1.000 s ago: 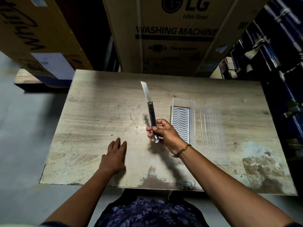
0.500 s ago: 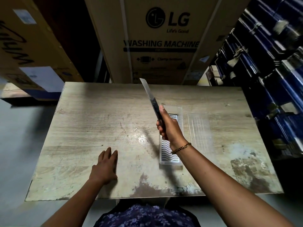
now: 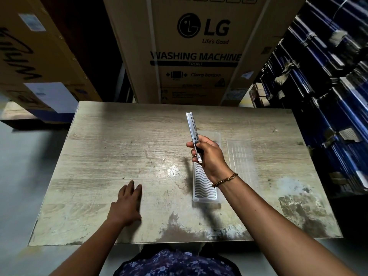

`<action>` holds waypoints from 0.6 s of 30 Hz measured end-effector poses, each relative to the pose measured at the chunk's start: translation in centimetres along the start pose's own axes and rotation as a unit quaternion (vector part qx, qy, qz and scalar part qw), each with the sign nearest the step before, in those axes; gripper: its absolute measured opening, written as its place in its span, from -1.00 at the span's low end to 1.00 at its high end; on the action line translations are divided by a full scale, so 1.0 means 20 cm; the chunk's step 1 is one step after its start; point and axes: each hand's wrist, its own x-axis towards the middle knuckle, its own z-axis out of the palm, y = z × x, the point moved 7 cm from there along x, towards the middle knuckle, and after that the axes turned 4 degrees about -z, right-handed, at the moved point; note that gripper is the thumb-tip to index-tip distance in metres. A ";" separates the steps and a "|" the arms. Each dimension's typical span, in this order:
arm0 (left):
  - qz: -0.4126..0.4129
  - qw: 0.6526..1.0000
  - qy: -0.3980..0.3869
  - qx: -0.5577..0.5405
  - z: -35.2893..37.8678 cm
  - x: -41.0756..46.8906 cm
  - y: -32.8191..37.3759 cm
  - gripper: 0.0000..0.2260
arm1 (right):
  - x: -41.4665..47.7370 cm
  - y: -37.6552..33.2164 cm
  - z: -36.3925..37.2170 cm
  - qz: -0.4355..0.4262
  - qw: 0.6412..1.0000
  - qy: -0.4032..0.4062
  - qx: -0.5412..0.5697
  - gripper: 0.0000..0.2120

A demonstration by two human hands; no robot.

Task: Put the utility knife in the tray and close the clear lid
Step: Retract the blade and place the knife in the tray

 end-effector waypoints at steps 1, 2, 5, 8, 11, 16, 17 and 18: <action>0.000 1.000 0.000 0.000 0.00 0.00 0.00 0.04 | 0.00 0.00 0.00 -0.002 1.000 -0.005 0.006 -0.66; -0.001 1.000 0.000 0.000 0.00 0.00 0.00 0.04 | 0.00 0.00 0.00 -0.003 1.000 -0.009 0.009 -0.63; -0.002 1.000 0.000 -0.001 0.00 0.00 0.00 0.05 | -0.01 -0.01 -0.01 -0.005 1.000 -0.015 0.005 -0.57; -0.001 1.000 0.001 -0.001 0.00 0.00 0.00 0.05 | -0.01 -0.01 -0.02 -0.008 1.000 -0.014 -0.001 -0.54; -0.001 1.000 0.001 -0.003 0.00 0.01 0.00 0.05 | -0.02 -0.01 -0.04 -0.013 1.000 -0.013 -0.010 -0.55; 0.002 1.000 0.002 -0.002 0.01 0.00 0.00 0.05 | -0.05 -0.07 -0.09 -0.049 0.995 -0.025 -0.085 -0.55; 0.002 1.000 0.002 -0.003 0.01 0.00 0.00 0.05 | -0.06 -0.09 -0.11 -0.062 0.991 -0.025 -0.116 -0.55; 0.004 1.000 0.002 -0.002 0.01 0.00 0.00 0.04 | -0.07 -0.11 -0.14 -0.080 0.985 -0.021 -0.154 -0.54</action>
